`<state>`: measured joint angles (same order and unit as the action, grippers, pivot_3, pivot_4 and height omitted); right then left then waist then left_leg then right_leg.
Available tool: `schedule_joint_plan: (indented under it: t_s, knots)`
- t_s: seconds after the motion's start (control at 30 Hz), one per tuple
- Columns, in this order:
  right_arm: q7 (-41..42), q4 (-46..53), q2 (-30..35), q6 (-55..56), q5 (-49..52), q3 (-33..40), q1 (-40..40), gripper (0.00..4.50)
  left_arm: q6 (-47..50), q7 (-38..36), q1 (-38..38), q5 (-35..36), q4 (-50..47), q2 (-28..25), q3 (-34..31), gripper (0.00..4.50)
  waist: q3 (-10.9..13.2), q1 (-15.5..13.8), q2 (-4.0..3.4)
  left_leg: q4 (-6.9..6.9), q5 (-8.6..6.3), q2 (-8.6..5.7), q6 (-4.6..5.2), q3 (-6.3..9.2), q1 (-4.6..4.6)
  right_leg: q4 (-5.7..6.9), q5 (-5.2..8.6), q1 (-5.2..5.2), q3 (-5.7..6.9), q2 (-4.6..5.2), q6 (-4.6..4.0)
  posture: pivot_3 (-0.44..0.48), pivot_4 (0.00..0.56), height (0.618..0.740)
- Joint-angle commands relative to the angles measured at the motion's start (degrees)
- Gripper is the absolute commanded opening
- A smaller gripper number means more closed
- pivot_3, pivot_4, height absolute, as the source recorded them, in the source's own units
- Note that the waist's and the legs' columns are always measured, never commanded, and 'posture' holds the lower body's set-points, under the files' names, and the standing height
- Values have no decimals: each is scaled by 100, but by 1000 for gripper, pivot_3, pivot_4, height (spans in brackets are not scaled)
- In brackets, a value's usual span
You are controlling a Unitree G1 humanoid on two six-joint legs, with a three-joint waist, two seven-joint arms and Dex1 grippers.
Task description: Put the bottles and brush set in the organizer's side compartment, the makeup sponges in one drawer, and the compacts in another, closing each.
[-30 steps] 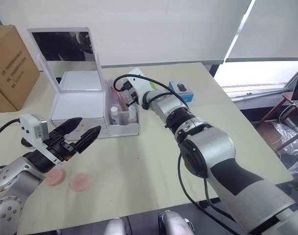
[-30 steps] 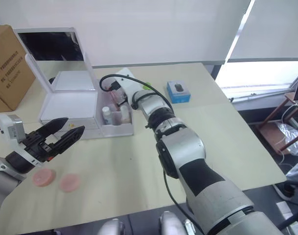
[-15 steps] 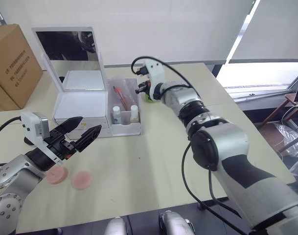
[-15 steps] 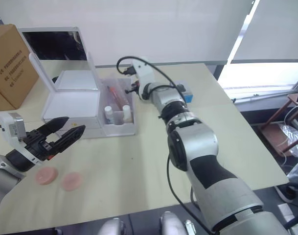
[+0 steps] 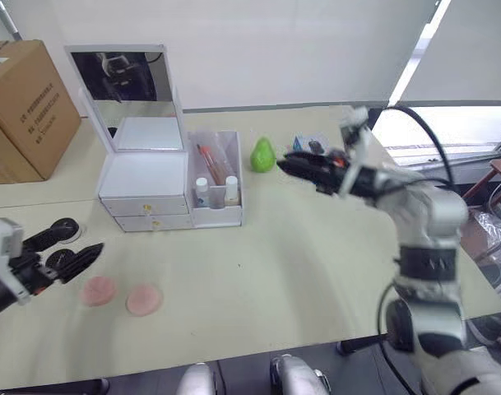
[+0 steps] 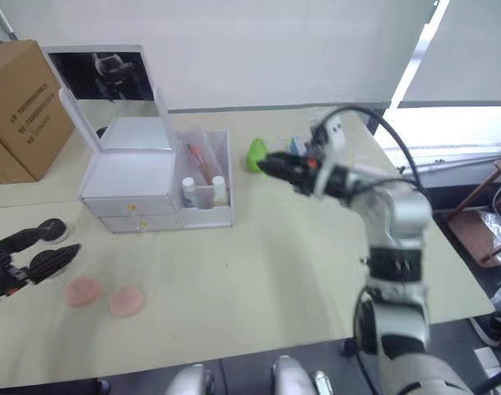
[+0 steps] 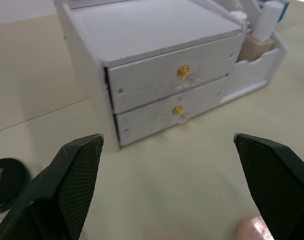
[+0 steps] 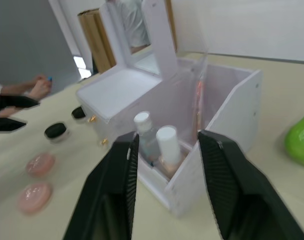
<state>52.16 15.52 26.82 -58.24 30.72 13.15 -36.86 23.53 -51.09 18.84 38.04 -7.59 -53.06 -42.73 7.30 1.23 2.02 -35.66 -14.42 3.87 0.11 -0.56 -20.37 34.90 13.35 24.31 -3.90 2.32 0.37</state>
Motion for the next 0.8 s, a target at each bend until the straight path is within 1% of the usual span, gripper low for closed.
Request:
schedule_joint_plan:
  t_s: [0.03,0.07,0.13,0.17,0.23,0.3,0.4,0.47,0.63,0.73,0.8]
  knots:
    - [217,1122,549,80,530,559,924,3330,-521,-506,54,-414,927,-246,-451,4500,-1,-9,5,3,-11,-1,-18,-9,17,-2,2,-1,0,9,2,0,150,730]
    - [312,1300,682,205,656,716,1263,3692,-619,-589,52,-503,1170,-294,-492,4500,-1,-12,9,8,-26,0,-44,-10,19,-10,3,-3,6,15,3,0,150,730]
    - [621,1412,951,642,723,1046,1961,4363,-777,-726,35,-665,1623,-374,-549,4500,3,-33,12,9,-31,-1,-52,-16,16,-21,3,2,9,25,3,0,150,730]
    - [746,1332,1072,914,663,1197,2279,4481,-865,-789,16,-743,1872,-414,-575,4500,5,-43,15,11,-33,-1,-57,-17,13,-33,3,0,11,27,4,0,150,730]
    - [965,973,1339,1545,398,1378,2789,4481,-1109,-910,-75,-901,2478,-534,-606,4500,7,-50,18,12,-40,-1,-69,-28,12,-49,3,-2,13,35,4,0,150,730]
    - [1187,527,1614,2108,184,1417,3049,4481,-1355,-1011,-237,-1015,3084,-667,-602,4500,10,-49,23,12,-41,2,-69,-36,10,-72,3,-3,16,38,4,0,150,730]
    - [1424,-131,1888,2842,-112,1308,3173,4481,-1655,-1133,-434,-1143,3752,-827,-553,4500,19,-44,41,13,-41,5,-70,-52,11,-80,3,0,43,65,4,0,150,730]
    - [1437,-265,1915,3077,-135,1218,3196,4481,-1768,-1211,-508,-1176,3948,-873,-531,4500,19,-47,42,38,-41,4,-70,-92,17,-80,2,13,86,115,5,0,150,730]
    - [1262,-233,1820,3312,-129,946,3244,4481,-1806,-1266,-524,-1171,3928,-869,-540,4500,15,-47,48,43,-41,22,-70,-102,17,-79,-16,7,127,123,24,0,150,730]
    - [1142,-167,1780,3328,-84,807,3194,4481,-1737,-1232,-438,-1146,3690,-782,-578,4500,15,-50,48,48,-41,27,-70,-103,18,-79,-19,6,137,123,22,0,150,730]
    - [1041,-17,1745,3210,20,681,3136,4481,-1610,-1153,-289,-1067,3294,-593,-611,4500,15,-56,48,50,-41,30,-70,-103,17,-79,-20,6,142,125,22,0,150,730]
